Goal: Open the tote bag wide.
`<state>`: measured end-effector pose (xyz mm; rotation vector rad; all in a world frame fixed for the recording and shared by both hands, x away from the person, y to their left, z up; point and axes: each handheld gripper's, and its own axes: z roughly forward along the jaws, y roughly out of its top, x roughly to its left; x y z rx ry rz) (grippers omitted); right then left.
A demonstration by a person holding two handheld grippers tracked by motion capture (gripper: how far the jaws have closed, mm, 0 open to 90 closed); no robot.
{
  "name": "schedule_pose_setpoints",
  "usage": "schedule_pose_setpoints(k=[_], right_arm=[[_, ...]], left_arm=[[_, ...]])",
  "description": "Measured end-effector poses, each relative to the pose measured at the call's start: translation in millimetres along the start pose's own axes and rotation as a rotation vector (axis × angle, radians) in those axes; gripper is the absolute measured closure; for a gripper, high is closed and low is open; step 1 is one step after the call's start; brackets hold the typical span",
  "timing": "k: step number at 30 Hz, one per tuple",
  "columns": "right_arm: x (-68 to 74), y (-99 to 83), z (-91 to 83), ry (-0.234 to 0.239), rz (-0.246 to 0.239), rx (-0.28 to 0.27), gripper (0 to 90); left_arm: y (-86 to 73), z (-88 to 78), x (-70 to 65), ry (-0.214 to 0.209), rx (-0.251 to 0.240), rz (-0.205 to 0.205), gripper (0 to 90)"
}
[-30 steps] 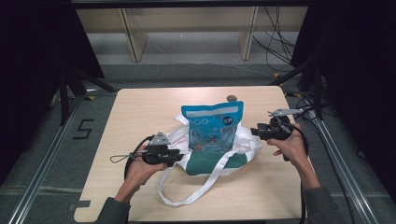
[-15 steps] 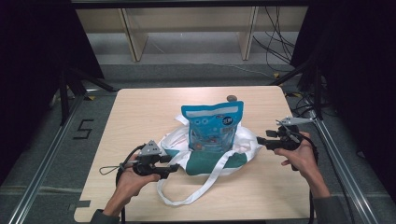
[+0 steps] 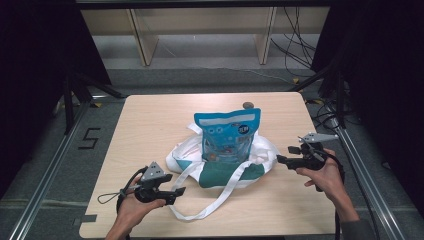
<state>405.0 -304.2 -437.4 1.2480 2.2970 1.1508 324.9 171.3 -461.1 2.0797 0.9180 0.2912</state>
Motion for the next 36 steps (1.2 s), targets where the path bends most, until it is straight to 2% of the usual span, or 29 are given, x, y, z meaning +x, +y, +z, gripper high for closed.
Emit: schedule_pose_setpoints(k=[1,3,4,5,6,7,8,10,11,12,13,14,15,16,17,18,19,20,21,22,23,26,28,30,32,33,34,35,36], right_arm=[[3.0,-1.9,-0.7,0.015,0.030,0.007,37.6],[-0.2,-5.7,-0.9,-0.006,-0.016,0.010,37.6],[1.4,-7.4,-0.7,-0.005,0.001,-0.002,37.6],[3.0,-8.8,-1.9,0.001,0.017,0.019,37.5],[2.4,-10.2,-1.3,0.013,0.005,0.010,37.4],[6.1,-11.6,-2.9,0.001,0.042,0.026,37.3],[4.9,-12.6,-2.6,0.013,0.018,0.006,37.2],[3.8,-14.9,-4.9,0.002,-0.001,0.009,37.0],[8.6,-17.0,-6.2,0.003,0.041,0.010,36.9],[6.6,-17.9,-7.1,0.004,0.009,0.008,36.9],[9.4,-19.9,-8.0,0.003,0.032,0.004,36.8],[10.3,-20.9,-9.7,0.004,0.028,0.013,36.7],[8.5,-22.4,-9.8,0.005,-0.009,-0.002,36.5],[9.4,-23.6,-10.7,-0.006,-0.010,0.005,36.3],[10.4,-25.4,-12.3,0.000,-0.008,0.013,35.8],[10.4,-26.6,-12.8,0.002,-0.014,0.017,35.7],[12.0,-29.2,-13.0,0.003,-0.006,-0.001,35.5],[12.0,-30.9,-13.2,0.000,-0.014,0.000,35.2],[13.4,-32.7,-13.8,0.007,-0.005,0.006,35.1],[17.0,-34.9,-15.1,0.017,0.030,0.017,35.0],[18.1,-37.2,-15.2,0.003,0.029,0.026,34.8],[22.6,-44.6,-16.9,0.010,0.032,0.032,34.7],[24.7,-50.1,-15.4,0.023,0.014,0.032,34.6],[29.2,-55.3,-14.4,0.039,0.027,0.033,34.6],[33.3,-59.1,-14.4,0.048,0.032,0.045,34.4],[35.5,-60.7,-14.1,0.051,0.032,0.053,34.3],[35.0,-61.3,-14.5,0.038,0.007,0.057,34.3],[37.2,-61.9,-14.4,0.049,0.020,0.056,34.3],[37.6,-62.6,-14.0,0.057,0.014,0.051,34.2]], left_arm=[[-2.4,0.1,-1.3,0.001,-0.012,-0.020,30.6],[-6.5,-2.0,-3.2,0.017,-0.017,-0.027,30.3],[-8.1,-2.4,-3.3,0.024,-0.013,-0.032,29.9],[-10.0,-3.3,-4.1,0.017,-0.020,-0.030,29.1],[-11.7,-3.7,-4.9,0.020,-0.022,-0.036,28.5],[-13.0,-4.9,-5.3,0.026,-0.015,-0.034,28.2],[-14.9,-4.7,-5.9,0.024,-0.026,-0.043,27.9],[-17.9,-6.0,-6.0,0.032,-0.037,-0.037,27.2],[-18.8,-7.4,-4.8,0.033,-0.027,-0.020,27.0],[-20.3,-6.4,-6.9,0.033,-0.052,-0.053,26.9],[-21.9,-7.9,-6.3,0.043,-0.047,-0.038,26.5],[-22.8,-8.9,-6.0,0.035,-0.039,-0.036,26.0],[-24.3,-7.3,-8.8,0.033,-0.063,-0.066,25.2],[-25.7,-9.5,-8.0,0.032,-0.039,-0.033,24.6],[-26.6,-8.0,-11.0,0.032,-0.058,-0.068,24.1],[-28.2,-8.5,-12.1,0.035,-0.051,-0.063,23.9],[-28.9,-7.9,-13.9,0.026,-0.063,-0.080,23.8],[-29.7,-9.6,-12.8,0.035,-0.039,-0.056,23.7],[-31.0,-10.9,-13.0,0.037,-0.034,-0.044,23.6],[-32.2,-11.3,-12.5,0.030,-0.036,-0.035,23.3],[-33.2,-11.9,-12.2,0.034,-0.036,-0.031,22.8],[-37.2,-11.2,-14.6,0.037,-0.070,-0.069,22.4],[-38.8,-14.5,-11.9,0.039,-0.037,-0.042,22.2],[-40.8,-15.5,-12.1,0.043,-0.033,-0.045,21.9],[-43.3,-14.0,-14.2,0.042,-0.059,-0.076,21.5],[-44.2,-16.0,-12.4,0.045,-0.037,-0.048,21.2],[-44.5,-17.1,-12.4,0.050,-0.027,-0.039,21.2],[-45.4,-15.8,-13.3,0.055,-0.043,-0.055,21.2],[-45.8,-17.7,-12.6,0.046,-0.026,-0.039,21.2]])
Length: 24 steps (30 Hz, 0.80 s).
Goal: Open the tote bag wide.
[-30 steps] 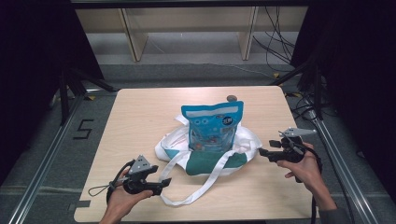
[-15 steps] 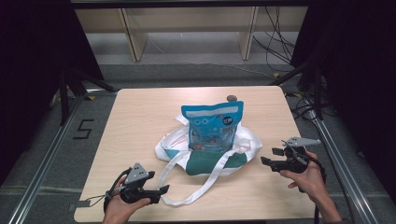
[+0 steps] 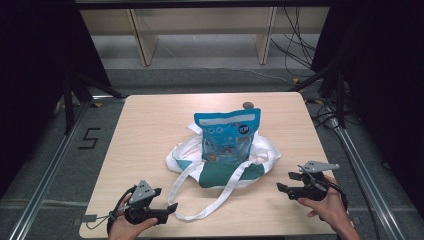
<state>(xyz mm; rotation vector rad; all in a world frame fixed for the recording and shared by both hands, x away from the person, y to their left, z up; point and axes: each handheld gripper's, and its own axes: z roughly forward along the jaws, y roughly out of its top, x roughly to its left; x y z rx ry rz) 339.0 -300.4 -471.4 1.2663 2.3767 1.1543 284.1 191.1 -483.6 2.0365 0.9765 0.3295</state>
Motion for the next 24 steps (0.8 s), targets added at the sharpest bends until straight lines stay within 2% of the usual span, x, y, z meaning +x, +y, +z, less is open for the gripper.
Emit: schedule_pose_setpoints(k=[1,2,4,6,7,8,9,10,11,12,13,14,15,16,17,19,20,22,24], right_arm=[[-2.0,0.0,-1.1,-0.035,-0.046,0.007,34.2],[-0.9,-0.4,-1.2,-0.036,-0.038,0.009,34.1],[1.2,-2.2,-1.2,-0.034,-0.040,0.011,33.9],[6.8,-5.0,0.2,-0.016,0.014,0.014,33.9],[6.1,-5.6,-0.9,-0.014,-0.012,0.018,33.8],[7.0,-7.0,-0.8,-0.027,-0.008,0.021,33.8],[9.1,-7.7,-0.6,0.022,0.014,0.013,33.7],[8.1,-8.9,-1.4,-0.023,-0.009,0.026,33.7],[5.9,-9.7,-0.8,-0.030,-0.049,0.013,33.7],[9.2,-10.8,-0.3,0.002,-0.003,0.013,33.6],[9.6,-12.6,-0.3,-0.014,-0.008,0.026,33.5],[9.3,-14.3,0.6,-0.003,-0.018,0.013,33.2],[10.5,-15.9,-0.1,-0.015,-0.012,0.034,32.8],[11.6,-18.0,-0.4,-0.007,-0.012,0.035,32.6],[11.3,-19.3,1.2,-0.013,-0.028,0.031,32.1],[13.9,-22.4,0.5,0.017,-0.031,0.037,29.0],[15.3,-24.0,1.1,0.000,-0.020,0.039,28.2],[16.2,-26.3,-0.3,0.039,-0.031,0.036,25.6],[17.1,-30.3,-1.4,0.009,-0.041,0.040,25.4]], left_arm=[[-0.4,-0.1,-0.4,0.001,-0.001,-0.004,21.2],[-2.0,0.6,-1.7,0.002,-0.018,-0.022,21.2],[-3.3,-1.1,-1.0,0.004,-0.005,-0.009,21.2],[-4.8,-1.4,-0.4,0.006,-0.002,-0.008,20.8],[-6.3,1.3,-3.6,0.005,-0.034,-0.067,20.5],[-7.0,0.2,-2.2,0.008,-0.027,-0.047,20.4],[-7.0,0.1,-2.3,0.012,-0.025,-0.048,20.2],[-8.0,0.5,-2.4,0.009,-0.030,-0.053,20.0],[-8.5,0.0,-1.7,0.012,-0.024,-0.046,19.5],[-9.2,-2.0,0.6,0.010,0.005,-0.013,18.8],[-10.5,-0.8,0.0,0.013,-0.008,-0.025,18.3],[-11.3,-0.9,0.1,0.027,-0.008,-0.025,17.7],[-12.4,-1.7,-0.9,0.016,-0.006,-0.050,16.6],[-13.2,-0.8,-3.0,0.026,-0.034,-0.073,15.4],[-13.6,-1.7,-2.2,0.027,-0.036,-0.056,14.8],[-15.9,-4.2,-1.9,0.023,-0.016,-0.053,14.8],[-16.9,-3.3,-3.0,0.032,-0.038,-0.049,14.8],[-20.1,-2.8,-6.3,0.035,-0.032,-0.066,14.8],[-22.3,-2.4,-8.7,0.030,-0.026,-0.058,14.9]])
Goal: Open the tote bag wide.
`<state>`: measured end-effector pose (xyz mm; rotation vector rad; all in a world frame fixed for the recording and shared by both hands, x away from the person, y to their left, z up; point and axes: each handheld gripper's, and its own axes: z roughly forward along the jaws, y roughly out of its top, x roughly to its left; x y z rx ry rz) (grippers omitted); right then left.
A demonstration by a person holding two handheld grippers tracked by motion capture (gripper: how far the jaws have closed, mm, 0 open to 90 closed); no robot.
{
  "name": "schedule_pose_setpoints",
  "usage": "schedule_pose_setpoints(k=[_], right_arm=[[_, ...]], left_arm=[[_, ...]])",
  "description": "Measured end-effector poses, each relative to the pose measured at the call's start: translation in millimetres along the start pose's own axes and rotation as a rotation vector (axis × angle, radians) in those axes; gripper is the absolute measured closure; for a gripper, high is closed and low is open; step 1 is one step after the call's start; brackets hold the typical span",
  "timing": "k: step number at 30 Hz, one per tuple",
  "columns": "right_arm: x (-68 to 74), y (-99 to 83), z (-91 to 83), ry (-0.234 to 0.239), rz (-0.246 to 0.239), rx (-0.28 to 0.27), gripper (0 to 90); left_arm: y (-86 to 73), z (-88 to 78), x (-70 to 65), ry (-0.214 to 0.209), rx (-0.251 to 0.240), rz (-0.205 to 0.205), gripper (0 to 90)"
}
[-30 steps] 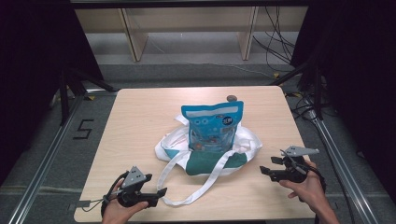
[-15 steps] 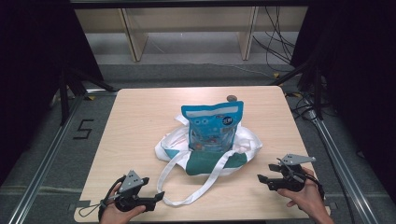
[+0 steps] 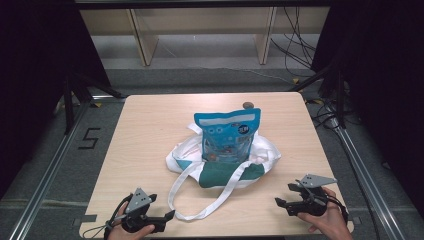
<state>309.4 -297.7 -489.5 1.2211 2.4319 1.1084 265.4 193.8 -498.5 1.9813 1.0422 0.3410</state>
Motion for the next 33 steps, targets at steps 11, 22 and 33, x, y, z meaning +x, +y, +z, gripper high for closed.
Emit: schedule_pose_setpoints(k=[11,22,33], right_arm=[[1.9,-19.7,-4.3,0.044,-0.010,-0.008,24.2],[2.2,-23.6,-6.1,0.047,-0.022,-0.012,23.9],[1.2,-23.5,-5.8,0.020,-0.017,0.001,24.1]], left_arm=[[-3.6,0.9,-0.4,0.010,0.019,0.032,14.8],[-2.6,-0.1,0.6,0.007,0.045,0.057,14.9],[-3.8,1.7,3.6,0.035,0.059,0.048,14.9]])
